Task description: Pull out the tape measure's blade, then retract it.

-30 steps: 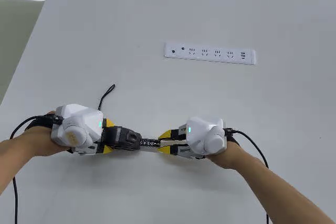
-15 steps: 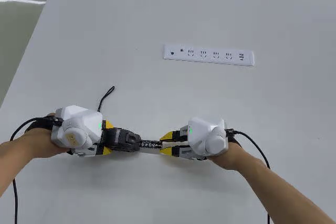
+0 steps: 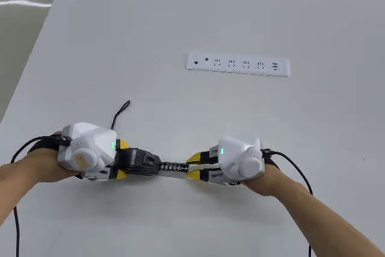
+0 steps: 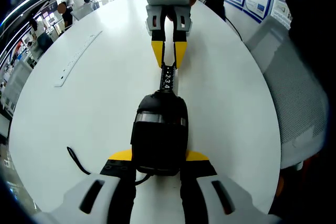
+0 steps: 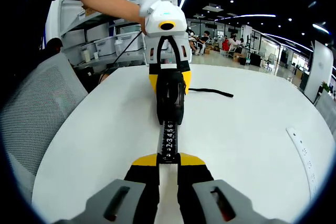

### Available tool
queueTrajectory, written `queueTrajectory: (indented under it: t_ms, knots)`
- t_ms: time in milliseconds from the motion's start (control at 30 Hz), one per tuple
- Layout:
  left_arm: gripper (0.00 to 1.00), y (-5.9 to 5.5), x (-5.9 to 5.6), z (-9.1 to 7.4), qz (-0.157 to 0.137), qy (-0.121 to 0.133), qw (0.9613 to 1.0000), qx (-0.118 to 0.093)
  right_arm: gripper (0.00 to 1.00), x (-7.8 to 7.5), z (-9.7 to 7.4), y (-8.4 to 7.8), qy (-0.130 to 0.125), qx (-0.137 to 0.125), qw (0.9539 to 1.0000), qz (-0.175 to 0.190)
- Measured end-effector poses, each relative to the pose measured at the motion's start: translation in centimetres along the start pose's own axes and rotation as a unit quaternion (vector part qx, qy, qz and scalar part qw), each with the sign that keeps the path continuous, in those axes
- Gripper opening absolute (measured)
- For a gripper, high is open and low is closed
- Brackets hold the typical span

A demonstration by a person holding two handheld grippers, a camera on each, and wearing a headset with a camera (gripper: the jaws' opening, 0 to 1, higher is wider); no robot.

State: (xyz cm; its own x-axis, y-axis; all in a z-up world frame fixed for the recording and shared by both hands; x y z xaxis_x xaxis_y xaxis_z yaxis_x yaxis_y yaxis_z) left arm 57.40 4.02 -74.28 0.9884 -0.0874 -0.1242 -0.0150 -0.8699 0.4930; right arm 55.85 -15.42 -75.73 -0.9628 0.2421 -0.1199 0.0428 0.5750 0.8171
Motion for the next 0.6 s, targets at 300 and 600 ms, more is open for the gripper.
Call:
queueTrajectory:
  t_ms: [300, 600]
  knots:
    - [0.28, 0.02, 0.01, 0.04, -0.001, 0.000, 1.0000, -0.001, 0.10, -0.07, -0.38, -0.25, 0.000, 0.002, 1.0000, -0.002]
    - [0.28, 0.04, 0.02, 0.03, 0.000, 0.000, 1.0000, 0.000, 0.10, -0.11, -0.72, -0.30, 0.000, 0.003, 1.0000, -0.001]
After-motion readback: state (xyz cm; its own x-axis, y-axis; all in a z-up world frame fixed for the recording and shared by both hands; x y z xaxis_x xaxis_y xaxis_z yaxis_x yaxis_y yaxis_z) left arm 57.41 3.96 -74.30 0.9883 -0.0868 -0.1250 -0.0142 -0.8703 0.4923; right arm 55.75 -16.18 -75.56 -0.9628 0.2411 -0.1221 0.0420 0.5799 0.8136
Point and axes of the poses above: the centre of the closed fingertips' face, and the gripper's own axes: z roughly forward along the fingers, x roughly to its left, y roughly out of its top, the point moved 6 cm from there along -z, roughly backward along the fingers, and after that the axes turned 12 degrees about -y, right-handed, at the moved point
